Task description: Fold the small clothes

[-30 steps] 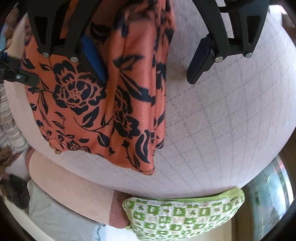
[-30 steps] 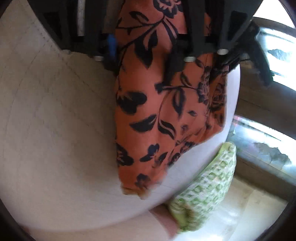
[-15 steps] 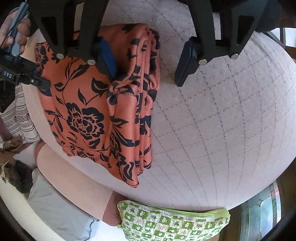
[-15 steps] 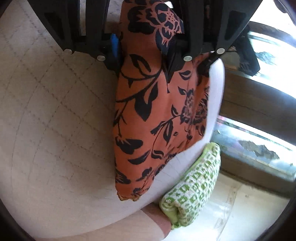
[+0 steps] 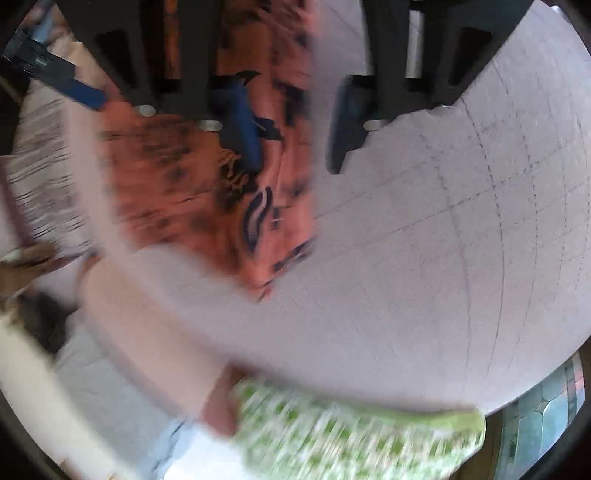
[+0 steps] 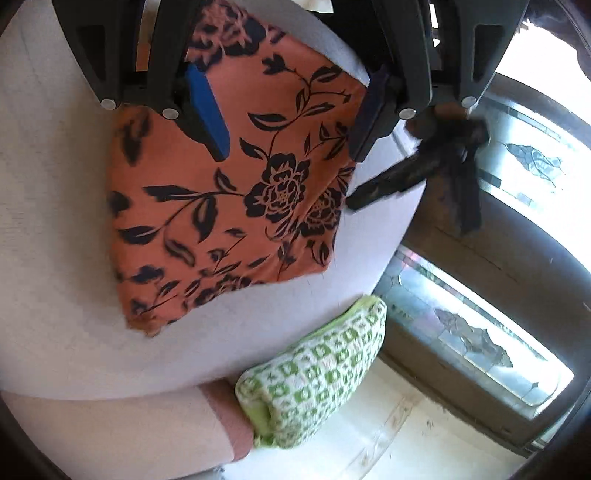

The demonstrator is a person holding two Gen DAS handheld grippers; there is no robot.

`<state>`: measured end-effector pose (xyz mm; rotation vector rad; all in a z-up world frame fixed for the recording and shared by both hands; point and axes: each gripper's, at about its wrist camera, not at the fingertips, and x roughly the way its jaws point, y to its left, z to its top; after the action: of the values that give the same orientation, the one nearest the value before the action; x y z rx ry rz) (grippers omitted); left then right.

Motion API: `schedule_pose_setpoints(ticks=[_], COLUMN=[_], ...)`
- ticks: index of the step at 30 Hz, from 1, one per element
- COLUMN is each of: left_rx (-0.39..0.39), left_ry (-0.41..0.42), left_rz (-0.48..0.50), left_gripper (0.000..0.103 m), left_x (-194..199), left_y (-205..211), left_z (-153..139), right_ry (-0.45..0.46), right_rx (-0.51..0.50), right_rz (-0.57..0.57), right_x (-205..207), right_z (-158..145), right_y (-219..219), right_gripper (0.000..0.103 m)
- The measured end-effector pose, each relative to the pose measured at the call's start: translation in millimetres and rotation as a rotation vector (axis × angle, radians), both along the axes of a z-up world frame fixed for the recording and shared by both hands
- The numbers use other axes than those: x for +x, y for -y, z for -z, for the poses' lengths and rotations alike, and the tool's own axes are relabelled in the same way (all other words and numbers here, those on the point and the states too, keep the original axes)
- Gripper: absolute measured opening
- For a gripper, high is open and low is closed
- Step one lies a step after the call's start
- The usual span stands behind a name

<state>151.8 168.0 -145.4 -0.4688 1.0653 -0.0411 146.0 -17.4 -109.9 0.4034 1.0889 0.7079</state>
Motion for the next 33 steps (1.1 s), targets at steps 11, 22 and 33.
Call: schedule_pose_setpoints(ticks=[11, 22, 33], left_rx=[0.035, -0.072, 0.192], left_ry=[0.119, 0.054, 0.018], left_rz=[0.019, 0.042, 0.099], left_gripper=[0.061, 0.047, 0.054], left_x=[21, 38, -64], left_y=[1, -16, 12], left_z=[-35, -15, -20], right_ry=[-0.070, -0.053, -0.095], right_rx=[0.031, 0.043, 0.056], right_rz=[-0.029, -0.036, 0.000], right_x=[-2, -1, 3], right_z=[25, 28, 27], right_y=[8, 0, 2], right_gripper=[0.073, 0.076, 0.078])
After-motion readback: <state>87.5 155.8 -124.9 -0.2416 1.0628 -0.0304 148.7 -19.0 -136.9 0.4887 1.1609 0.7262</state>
